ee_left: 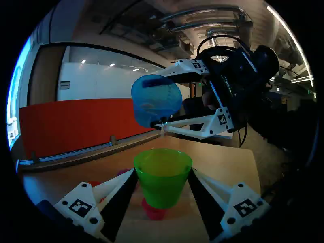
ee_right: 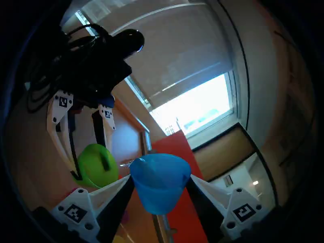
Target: Pour water
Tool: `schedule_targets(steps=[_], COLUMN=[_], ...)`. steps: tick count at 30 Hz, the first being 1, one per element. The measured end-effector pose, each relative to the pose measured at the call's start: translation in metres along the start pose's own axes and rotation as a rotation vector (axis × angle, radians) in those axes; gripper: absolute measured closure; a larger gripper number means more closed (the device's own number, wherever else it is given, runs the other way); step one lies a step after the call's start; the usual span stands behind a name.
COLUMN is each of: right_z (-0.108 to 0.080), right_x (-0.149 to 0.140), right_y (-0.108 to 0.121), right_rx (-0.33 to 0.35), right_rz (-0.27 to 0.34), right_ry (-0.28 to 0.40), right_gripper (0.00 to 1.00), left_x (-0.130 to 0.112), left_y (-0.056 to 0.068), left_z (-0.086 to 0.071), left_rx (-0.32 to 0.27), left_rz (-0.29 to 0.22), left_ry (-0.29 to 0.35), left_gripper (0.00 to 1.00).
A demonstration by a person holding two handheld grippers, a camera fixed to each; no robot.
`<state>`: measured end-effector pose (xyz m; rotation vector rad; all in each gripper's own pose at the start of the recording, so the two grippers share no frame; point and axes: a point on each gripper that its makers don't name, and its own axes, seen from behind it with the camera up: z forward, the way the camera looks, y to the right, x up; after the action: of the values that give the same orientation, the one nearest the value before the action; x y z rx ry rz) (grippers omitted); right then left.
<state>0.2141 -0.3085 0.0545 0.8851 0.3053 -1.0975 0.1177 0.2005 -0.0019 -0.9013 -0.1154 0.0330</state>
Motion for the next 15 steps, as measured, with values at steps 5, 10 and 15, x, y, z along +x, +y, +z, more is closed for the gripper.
schedule_targets(steps=[5,10,15], right_z=[0.0028,0.0044,0.0072], right_x=[-0.0021,-0.0032,-0.0050], right_y=[0.0011,0.0032,0.0056], right_rx=[-0.007,-0.013,-0.018], right_rz=[-0.031,-0.050,-0.072], right_ry=[-0.012,-0.016,-0.023], right_gripper=[0.11,0.11,0.11], left_x=[-0.0003,-0.0008,-0.0003], left_y=[-0.0019,-0.0024,-0.0021], left_z=[0.0013,0.0012,0.0015], left_rx=[0.002,0.001,0.000], left_rz=[0.000,-0.003,-0.001], left_ry=[-0.001,-0.002,-0.002], left_gripper=[0.15,0.15,0.15])
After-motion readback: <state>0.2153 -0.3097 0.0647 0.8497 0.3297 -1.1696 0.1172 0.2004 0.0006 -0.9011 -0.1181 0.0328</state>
